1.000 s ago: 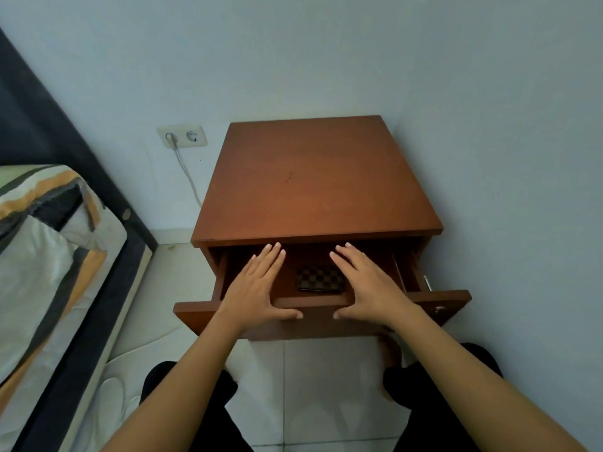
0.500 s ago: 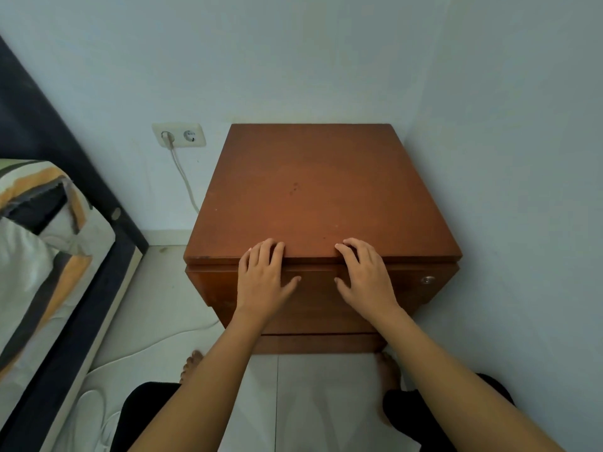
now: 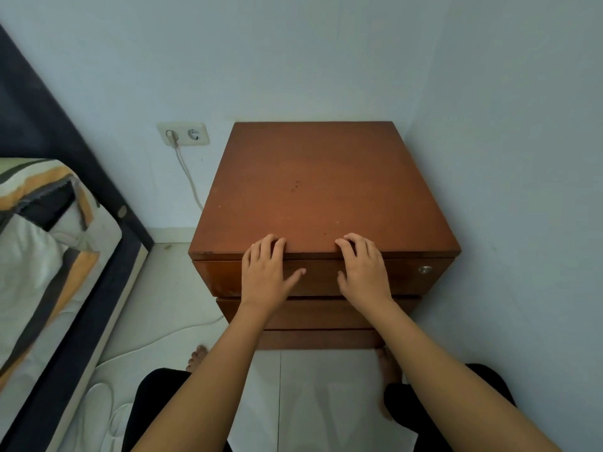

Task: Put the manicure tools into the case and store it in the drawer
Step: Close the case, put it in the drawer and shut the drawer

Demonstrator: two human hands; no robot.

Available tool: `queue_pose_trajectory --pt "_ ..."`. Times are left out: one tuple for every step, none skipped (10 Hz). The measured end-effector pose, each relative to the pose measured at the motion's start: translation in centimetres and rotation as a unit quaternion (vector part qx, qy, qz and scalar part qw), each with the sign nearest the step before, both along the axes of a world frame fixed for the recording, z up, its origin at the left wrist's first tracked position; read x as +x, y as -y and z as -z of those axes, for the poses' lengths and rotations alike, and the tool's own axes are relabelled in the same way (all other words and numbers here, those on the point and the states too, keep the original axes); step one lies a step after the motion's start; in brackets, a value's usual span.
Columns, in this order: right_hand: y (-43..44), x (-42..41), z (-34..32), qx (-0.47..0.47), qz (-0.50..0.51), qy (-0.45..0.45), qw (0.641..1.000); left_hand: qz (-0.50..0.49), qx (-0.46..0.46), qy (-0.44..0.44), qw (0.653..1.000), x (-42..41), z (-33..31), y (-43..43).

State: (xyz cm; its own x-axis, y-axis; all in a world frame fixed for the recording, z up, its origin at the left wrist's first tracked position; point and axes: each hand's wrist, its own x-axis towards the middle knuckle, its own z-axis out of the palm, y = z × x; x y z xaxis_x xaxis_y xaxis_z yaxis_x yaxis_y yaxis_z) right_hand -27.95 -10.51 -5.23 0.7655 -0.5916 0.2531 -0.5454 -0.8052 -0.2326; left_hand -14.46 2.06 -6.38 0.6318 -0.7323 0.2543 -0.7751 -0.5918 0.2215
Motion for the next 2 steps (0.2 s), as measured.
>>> queue_pose_trajectory --pt "-0.5 -0.3 -1.1 0.022 -0.003 -0.023 0.999 0.022 0.030 -0.024 0.999 0.1 -1.5 -0.5" --pt "-1.1 -1.3 -2.0 0.026 0.002 -0.038 0.999 0.023 0.038 -0.065 0.997 -0.5 -2.6 -1.7"
